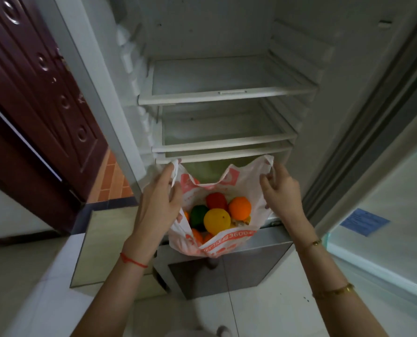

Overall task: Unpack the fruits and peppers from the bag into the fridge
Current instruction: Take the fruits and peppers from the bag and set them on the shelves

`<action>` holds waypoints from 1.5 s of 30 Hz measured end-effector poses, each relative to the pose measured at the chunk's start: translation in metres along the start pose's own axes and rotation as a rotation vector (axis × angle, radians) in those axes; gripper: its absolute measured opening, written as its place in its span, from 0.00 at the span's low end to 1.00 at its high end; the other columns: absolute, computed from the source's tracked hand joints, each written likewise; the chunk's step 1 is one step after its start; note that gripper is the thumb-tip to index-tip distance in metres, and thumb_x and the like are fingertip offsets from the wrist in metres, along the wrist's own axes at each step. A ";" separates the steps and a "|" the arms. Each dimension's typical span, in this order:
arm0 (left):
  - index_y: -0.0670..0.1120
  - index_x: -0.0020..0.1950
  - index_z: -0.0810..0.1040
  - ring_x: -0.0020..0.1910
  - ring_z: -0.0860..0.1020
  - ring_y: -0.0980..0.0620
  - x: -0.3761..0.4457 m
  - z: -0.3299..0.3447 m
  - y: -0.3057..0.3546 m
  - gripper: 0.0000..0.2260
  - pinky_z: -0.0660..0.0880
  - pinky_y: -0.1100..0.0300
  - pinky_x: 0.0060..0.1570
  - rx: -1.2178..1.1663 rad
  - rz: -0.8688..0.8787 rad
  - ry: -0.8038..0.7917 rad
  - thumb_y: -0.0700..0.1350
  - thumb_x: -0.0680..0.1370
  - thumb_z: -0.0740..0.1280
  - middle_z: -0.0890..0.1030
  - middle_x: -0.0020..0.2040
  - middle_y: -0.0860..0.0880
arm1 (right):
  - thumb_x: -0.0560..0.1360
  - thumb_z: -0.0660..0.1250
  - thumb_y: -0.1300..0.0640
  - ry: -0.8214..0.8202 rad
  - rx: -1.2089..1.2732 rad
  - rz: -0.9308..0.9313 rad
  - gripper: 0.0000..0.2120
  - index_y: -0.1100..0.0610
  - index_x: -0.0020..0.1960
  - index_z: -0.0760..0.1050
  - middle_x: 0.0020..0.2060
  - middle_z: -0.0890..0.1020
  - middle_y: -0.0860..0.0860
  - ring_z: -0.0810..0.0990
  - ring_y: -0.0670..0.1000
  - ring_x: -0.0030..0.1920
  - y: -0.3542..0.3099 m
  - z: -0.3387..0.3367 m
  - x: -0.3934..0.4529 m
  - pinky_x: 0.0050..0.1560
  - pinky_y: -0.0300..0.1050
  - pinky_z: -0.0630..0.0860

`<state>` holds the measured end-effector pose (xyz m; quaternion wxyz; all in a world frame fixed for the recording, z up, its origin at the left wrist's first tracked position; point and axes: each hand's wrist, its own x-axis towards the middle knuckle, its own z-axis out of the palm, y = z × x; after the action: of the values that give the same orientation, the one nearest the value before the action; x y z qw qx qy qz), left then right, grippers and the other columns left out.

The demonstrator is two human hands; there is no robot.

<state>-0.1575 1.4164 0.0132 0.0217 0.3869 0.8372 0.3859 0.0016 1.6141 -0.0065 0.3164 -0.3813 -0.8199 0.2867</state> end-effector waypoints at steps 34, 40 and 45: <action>0.47 0.74 0.64 0.50 0.82 0.46 -0.062 0.042 0.006 0.21 0.82 0.56 0.44 0.107 -0.079 0.073 0.43 0.81 0.60 0.72 0.69 0.46 | 0.70 0.68 0.34 -0.791 -0.528 -0.433 0.36 0.52 0.71 0.67 0.66 0.73 0.53 0.73 0.57 0.65 0.061 0.090 -0.014 0.64 0.51 0.70; 0.48 0.75 0.64 0.56 0.79 0.47 -0.058 0.041 0.007 0.22 0.77 0.61 0.48 0.098 -0.075 0.077 0.42 0.81 0.61 0.73 0.69 0.46 | 0.72 0.56 0.27 -0.700 -0.603 -0.150 0.41 0.56 0.73 0.63 0.64 0.75 0.56 0.78 0.57 0.59 0.048 0.135 -0.029 0.56 0.50 0.78; 0.49 0.71 0.64 0.46 0.82 0.46 -0.054 0.041 0.004 0.18 0.83 0.52 0.38 0.075 -0.085 0.050 0.44 0.81 0.58 0.72 0.67 0.47 | 0.72 0.60 0.29 -0.782 -0.645 0.004 0.35 0.54 0.67 0.69 0.54 0.79 0.53 0.80 0.55 0.52 0.053 0.151 -0.029 0.53 0.49 0.80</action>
<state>-0.1040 1.4077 -0.0270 0.0028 0.3417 0.8670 0.3626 -0.0713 1.5847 -0.1485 -0.1487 -0.3254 -0.9232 0.1406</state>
